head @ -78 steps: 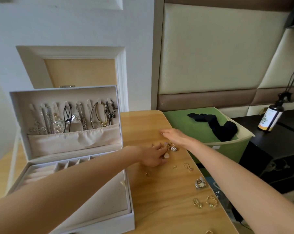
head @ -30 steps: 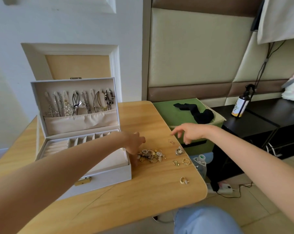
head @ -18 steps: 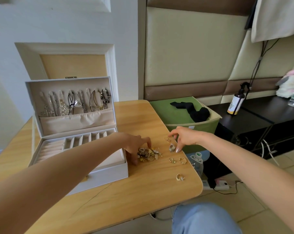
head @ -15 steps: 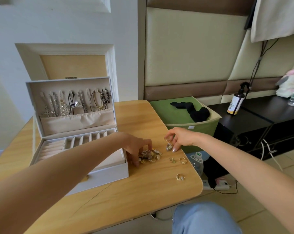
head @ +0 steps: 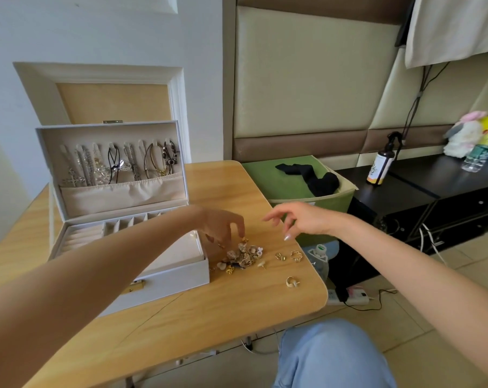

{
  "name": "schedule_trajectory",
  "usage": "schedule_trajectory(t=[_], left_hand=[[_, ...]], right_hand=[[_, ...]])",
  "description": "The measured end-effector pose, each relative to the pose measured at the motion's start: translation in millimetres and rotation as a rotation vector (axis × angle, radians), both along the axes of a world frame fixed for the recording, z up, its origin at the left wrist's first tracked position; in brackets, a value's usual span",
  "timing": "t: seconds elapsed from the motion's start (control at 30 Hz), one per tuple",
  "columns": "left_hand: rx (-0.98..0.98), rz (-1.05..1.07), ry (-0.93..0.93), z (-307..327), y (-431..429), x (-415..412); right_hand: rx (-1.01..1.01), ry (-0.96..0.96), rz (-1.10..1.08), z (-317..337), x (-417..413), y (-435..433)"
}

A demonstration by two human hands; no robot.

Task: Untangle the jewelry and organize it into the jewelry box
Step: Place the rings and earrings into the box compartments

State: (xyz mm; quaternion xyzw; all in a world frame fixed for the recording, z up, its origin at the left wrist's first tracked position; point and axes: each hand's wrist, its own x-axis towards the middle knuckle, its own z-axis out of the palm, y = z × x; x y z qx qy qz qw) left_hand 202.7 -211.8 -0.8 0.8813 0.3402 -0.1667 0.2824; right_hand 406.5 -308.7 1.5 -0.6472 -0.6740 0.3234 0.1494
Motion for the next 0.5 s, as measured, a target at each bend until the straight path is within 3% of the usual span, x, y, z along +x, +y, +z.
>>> schedule_trajectory(t=[0.17,0.33,0.5], left_hand=[[0.289,-0.046,0.061,-21,0,8],[0.214,-0.097,0.036,-17,-10,7],[0.151,-0.137,0.078,-4,-20,7]], right_hand=[[-0.337,-0.259,0.030,6,11,-34],[-0.137,-0.326,-0.005,-30,-8,-51],[-0.050,-0.154,-0.041,-40,-19,-38]])
